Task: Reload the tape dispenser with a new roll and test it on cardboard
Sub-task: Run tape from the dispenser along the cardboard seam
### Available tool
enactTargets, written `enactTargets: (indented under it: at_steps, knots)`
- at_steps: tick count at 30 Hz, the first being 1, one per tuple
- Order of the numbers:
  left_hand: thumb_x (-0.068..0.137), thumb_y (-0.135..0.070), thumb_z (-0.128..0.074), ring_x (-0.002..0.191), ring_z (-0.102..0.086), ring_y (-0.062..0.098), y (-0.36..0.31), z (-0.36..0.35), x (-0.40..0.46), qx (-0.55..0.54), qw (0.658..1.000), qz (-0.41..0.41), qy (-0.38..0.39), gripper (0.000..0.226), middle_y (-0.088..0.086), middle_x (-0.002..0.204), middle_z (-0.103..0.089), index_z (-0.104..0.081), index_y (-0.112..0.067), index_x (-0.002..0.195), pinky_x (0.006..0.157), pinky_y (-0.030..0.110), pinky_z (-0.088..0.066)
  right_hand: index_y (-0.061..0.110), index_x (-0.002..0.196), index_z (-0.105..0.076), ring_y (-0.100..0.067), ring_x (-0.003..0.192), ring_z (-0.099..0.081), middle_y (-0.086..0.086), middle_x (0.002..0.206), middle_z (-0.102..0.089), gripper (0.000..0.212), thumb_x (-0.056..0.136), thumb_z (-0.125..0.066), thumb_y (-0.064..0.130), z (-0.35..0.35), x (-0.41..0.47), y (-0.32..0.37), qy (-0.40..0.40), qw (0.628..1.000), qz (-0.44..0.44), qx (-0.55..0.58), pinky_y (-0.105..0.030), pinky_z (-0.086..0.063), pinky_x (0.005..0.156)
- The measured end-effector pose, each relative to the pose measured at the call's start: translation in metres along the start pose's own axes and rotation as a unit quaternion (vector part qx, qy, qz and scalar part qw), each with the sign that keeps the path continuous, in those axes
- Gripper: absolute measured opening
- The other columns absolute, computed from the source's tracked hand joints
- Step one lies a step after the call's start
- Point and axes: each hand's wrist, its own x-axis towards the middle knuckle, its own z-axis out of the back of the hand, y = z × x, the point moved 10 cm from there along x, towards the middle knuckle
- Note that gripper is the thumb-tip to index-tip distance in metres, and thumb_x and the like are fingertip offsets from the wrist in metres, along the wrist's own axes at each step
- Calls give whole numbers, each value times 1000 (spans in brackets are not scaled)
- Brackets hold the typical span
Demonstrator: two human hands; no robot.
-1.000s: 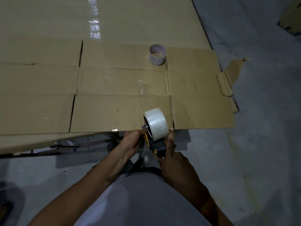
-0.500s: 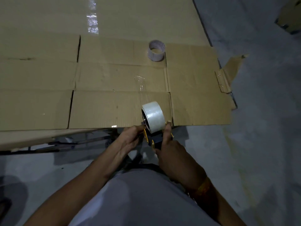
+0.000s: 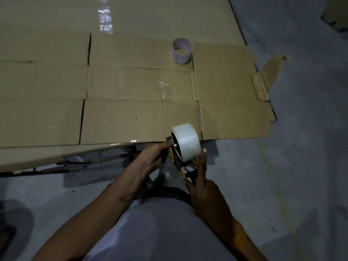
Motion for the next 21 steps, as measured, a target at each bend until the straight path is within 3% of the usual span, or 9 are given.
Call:
enactTargets:
  at_steps: [2, 4, 6, 8, 11, 13, 15, 18, 21]
  knots:
    - [103, -2, -66, 124, -68, 36, 1, -2, -7, -4, 1000, 15, 12, 15, 15, 115, -77, -80, -5, 102, 113, 47, -52, 27, 163, 22, -6, 52, -48, 0, 85, -73, 85, 106, -34, 57, 0, -11, -10, 25, 1000, -13, 3, -19, -32, 49]
    - [105, -20, -67, 117, -72, 30, 4, -7, -15, 4, 998, 48, 38, 21, 12, 114, -81, -84, -8, 102, 106, 39, -55, 49, 145, 43, -21, 73, -70, -3, 102, -78, 97, 103, -44, 57, -12, -25, -35, 94, 993, -66, 27, -32, -52, 64]
    - [105, -35, -66, 120, -72, 29, 4, -10, -22, 29, 995, 68, 66, 31, 13, 125, -80, -84, -9, 109, 113, 42, -51, 57, 134, 52, -22, 91, -76, 0, 117, -78, 111, 101, -54, 55, -13, -35, -52, 144, 982, -113, 37, -38, -59, 81]
    - [106, -38, -63, 125, -71, 29, 1, -10, -29, 49, 994, 65, 71, 36, 14, 130, -78, -82, -9, 116, 114, 41, -50, 49, 137, 46, -17, 109, -73, 5, 136, -71, 108, 102, -55, 54, -3, -42, -60, 156, 976, -143, 44, -28, -55, 92]
    - [106, -27, -64, 110, -77, 24, -3, -9, -35, 84, 995, 12, 47, 29, 14, 121, -82, -80, -6, 117, 89, 28, -64, 35, 143, 32, -15, 124, -67, 7, 145, -63, 99, 103, -58, 45, 16, -54, -66, 135, 974, -165, 75, -13, -42, 88]
    - [102, -15, -70, 103, -78, 23, -5, -6, -36, 99, 994, -37, 19, 17, 10, 111, -85, -81, -7, 112, 79, 24, -66, 43, 144, 26, -21, 119, -70, 3, 139, -68, 97, 98, -59, 51, 24, -58, -71, 100, 976, -167, 100, -21, -49, 88]
    - [99, -8, -73, 97, -79, 17, -7, -3, -33, 122, 990, -75, -8, 17, 9, 109, -85, -80, -2, 114, 83, 21, -66, 44, 153, 19, -28, 107, -73, -7, 126, -75, 101, 89, -56, 65, 31, -57, -82, 64, 974, -184, 114, -26, -55, 79]
    - [94, -7, -80, 93, -81, 13, -10, -1, -27, 146, 981, -115, -47, 24, 16, 111, -84, -80, 5, 115, 97, 30, -64, 38, 162, 13, -21, 100, -73, -2, 129, -74, 108, 85, -52, 78, 39, -49, -86, 54, 976, -167, 128, -10, -46, 61]
    - [89, -12, -86, 92, -81, 22, -3, 9, -17, 141, 979, -117, -89, 16, 10, 97, -86, -85, -4, 102, 86, 29, -64, 56, 156, 18, -29, 85, -75, -7, 114, -76, 101, 89, -58, 64, 53, -38, -81, 20, 979, -140, 146, -34, -57, 68]
